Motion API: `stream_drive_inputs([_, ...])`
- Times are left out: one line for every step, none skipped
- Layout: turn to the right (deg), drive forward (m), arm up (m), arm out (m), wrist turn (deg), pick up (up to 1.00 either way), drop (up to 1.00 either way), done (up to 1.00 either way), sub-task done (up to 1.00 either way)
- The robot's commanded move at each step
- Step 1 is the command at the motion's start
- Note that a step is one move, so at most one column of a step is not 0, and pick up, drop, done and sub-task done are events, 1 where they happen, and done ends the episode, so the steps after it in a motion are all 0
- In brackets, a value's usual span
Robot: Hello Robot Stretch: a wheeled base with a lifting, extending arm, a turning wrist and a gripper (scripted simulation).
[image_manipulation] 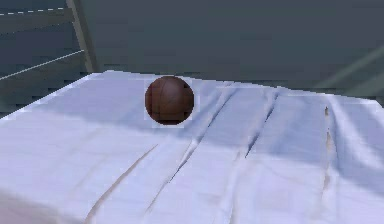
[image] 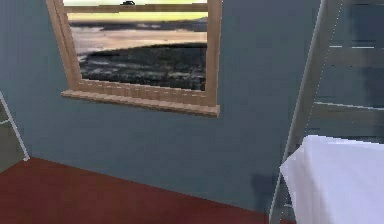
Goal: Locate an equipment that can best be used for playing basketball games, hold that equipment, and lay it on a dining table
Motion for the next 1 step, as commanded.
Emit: stream_drive_inputs([0.0,0.0,0.5,0.0,0.0,0.0,0.0,0.0,0.0])
